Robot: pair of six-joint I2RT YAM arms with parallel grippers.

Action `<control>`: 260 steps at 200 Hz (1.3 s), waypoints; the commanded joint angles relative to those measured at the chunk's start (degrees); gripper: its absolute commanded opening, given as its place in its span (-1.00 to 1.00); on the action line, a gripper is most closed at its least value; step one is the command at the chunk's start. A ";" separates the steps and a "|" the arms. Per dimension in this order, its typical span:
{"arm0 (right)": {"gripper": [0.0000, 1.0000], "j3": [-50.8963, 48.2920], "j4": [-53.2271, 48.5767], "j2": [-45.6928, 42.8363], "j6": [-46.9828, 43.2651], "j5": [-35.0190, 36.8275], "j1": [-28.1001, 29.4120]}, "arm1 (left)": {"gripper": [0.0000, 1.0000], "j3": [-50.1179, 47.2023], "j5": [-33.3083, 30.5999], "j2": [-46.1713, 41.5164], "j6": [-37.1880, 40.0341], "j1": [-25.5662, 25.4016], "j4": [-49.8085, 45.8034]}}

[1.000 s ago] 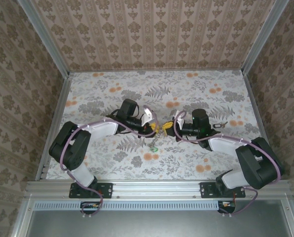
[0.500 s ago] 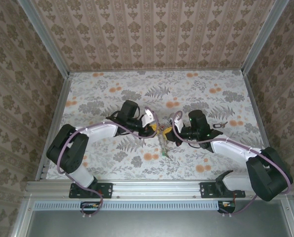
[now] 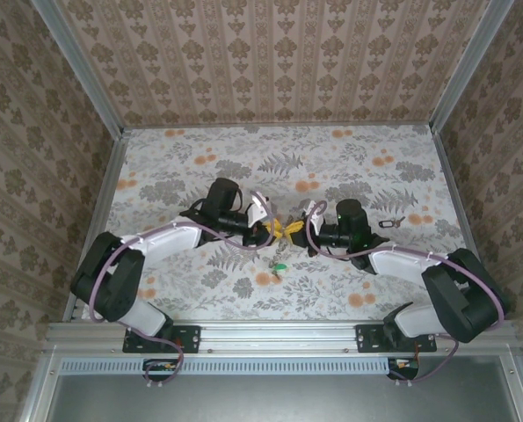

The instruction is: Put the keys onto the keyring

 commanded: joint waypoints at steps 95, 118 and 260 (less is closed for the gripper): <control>-1.00 -1.73 3.70 1.00 -7.89 -5.94 -0.61 | -0.38 -0.54 0.43 -3.89 0.33 5.48 -0.86; -1.00 -2.19 3.84 1.00 -8.24 -6.21 -1.14 | -0.36 3.11 4.10 -1.10 3.96 5.33 -6.20; -1.00 -3.95 4.89 -2.37 -4.51 -3.60 -2.63 | -0.44 10.78 5.92 7.47 11.94 1.14 -15.78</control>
